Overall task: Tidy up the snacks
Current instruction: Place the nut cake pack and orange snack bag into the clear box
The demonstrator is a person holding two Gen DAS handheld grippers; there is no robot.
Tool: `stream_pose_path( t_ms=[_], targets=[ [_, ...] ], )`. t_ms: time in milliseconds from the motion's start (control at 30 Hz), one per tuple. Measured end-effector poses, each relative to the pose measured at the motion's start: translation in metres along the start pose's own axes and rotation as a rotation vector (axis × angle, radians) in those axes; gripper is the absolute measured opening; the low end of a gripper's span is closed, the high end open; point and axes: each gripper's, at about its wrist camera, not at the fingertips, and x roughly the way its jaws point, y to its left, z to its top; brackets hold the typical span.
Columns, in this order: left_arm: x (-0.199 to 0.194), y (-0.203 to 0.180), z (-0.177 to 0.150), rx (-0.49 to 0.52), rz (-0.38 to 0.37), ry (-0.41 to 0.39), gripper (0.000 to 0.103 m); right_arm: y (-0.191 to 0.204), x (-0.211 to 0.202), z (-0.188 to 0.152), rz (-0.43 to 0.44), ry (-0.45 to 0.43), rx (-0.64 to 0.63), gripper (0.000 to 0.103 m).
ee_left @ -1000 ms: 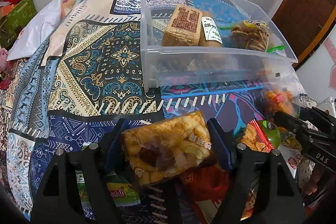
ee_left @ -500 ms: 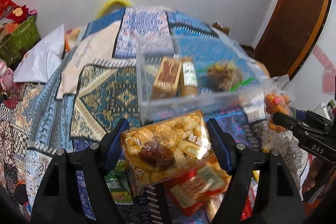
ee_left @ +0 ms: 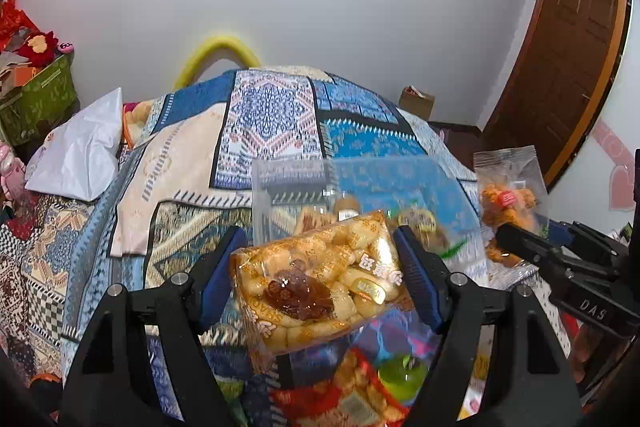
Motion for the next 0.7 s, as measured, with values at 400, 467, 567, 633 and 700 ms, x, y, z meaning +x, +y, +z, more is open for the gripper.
stream_pose_path(
  t_ms=[400,467,567,633,700],
  targets=[
    [0.066,0.017,0.032,-0.059,0.047,0.032,0.075,0.008,0.051,0.031,0.014,0.041,-0.019,0.044],
    [0.079,0.019,0.032,-0.061,0.059,0.048,0.075,0.009,0.060,0.032,0.004,0.055,-0.027,0.044],
    [0.096,0.021,0.033,-0.060,0.073,0.067,0.075,0.008,0.075,0.034,-0.008,0.084,-0.038,0.044],
    [0.107,0.022,0.034,-0.065,0.078,0.080,0.075,0.006,0.084,0.034,-0.013,0.108,-0.040,0.044],
    [0.116,0.023,0.035,-0.068,0.084,0.092,0.075,0.004,0.091,0.034,-0.017,0.130,-0.044,0.044]
  ],
)
